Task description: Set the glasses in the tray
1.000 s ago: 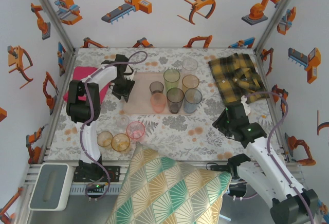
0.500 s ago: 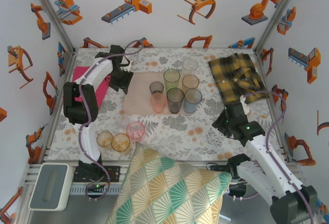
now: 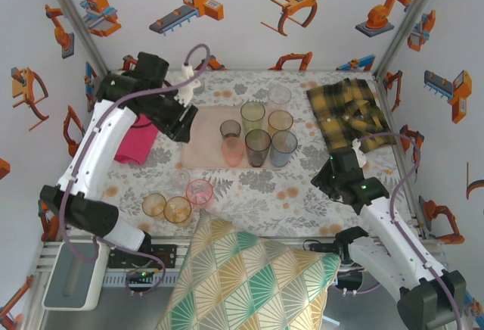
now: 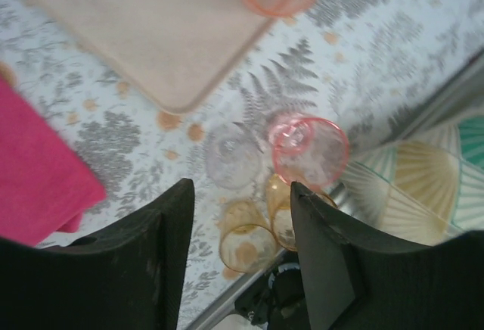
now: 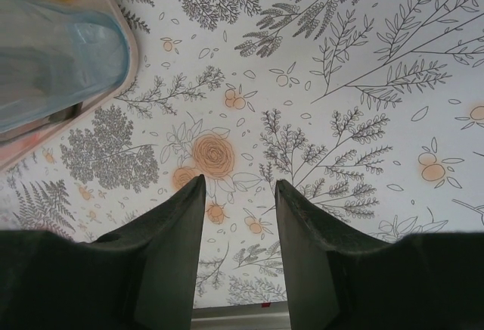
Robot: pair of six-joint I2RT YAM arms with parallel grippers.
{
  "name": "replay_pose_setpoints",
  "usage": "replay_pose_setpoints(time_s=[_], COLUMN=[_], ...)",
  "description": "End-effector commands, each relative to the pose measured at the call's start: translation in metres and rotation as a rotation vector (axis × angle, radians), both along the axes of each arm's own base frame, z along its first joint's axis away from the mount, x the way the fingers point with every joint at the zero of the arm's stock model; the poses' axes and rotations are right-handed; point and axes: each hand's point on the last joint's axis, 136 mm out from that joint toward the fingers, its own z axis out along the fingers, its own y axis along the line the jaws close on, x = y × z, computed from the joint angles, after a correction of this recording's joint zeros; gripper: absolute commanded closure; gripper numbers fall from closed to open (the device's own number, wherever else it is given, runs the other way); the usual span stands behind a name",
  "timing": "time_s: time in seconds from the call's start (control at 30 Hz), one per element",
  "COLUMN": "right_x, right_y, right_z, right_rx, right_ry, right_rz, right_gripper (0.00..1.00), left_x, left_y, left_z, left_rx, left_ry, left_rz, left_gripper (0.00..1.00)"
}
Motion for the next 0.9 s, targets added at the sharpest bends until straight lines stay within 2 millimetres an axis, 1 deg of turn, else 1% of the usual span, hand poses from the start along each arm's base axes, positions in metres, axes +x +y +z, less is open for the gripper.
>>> replay_pose_setpoints(time_s=[0.0, 0.07, 0.1, 0.17, 0.27, 0.37, 0.43, 0.6, 0.87], right_x=[0.005, 0.004, 0.004, 0.004, 0.004, 0.004, 0.003, 0.001, 0.003], right_y=[-0.003, -0.004, -0.004, -0.004, -0.004, -0.005, -0.005, -0.007, -0.006], right_z=[0.004, 0.003, 0.003, 0.003, 0.004, 0.004, 0.004, 0.004, 0.003], right_rx=[0.003, 0.001, 0.001, 0.0, 0.002, 0.001, 0.0, -0.002, -0.005], right_ry=[-0.024, -0.022, -0.025, -0.025, -0.028, -0.027, -0.025, -0.028, -0.023], right_rz=[-0.029, -0.03, -0.031, -0.032, -0.031, -0.034, -0.033, -0.04, -0.037], right_gripper=[0.58, 0.58, 0.58, 0.58, 0.58, 0.58, 0.58, 0.58, 0.58], left_x=[-0.061, -0.073, -0.075, -0.078, -0.081, -0.078, -0.075, -0.072, -0.077], left_y=[-0.009, -0.015, -0.017, -0.023, -0.029, -0.032, -0.033, -0.036, -0.028], left_z=[-0.027, -0.036, -0.042, -0.054, -0.072, -0.091, -0.096, -0.102, -0.119], left_rx=[0.032, 0.038, 0.044, 0.043, 0.055, 0.113, 0.132, 0.13, 0.174], left_ry=[0.149, 0.156, 0.155, 0.169, 0.18, 0.134, 0.112, 0.084, 0.063], left_rz=[-0.16, -0.194, -0.194, -0.192, -0.205, -0.224, -0.232, -0.242, -0.3], left_gripper=[0.45, 0.43, 0.43, 0.41, 0.35, 0.31, 0.31, 0.3, 0.32])
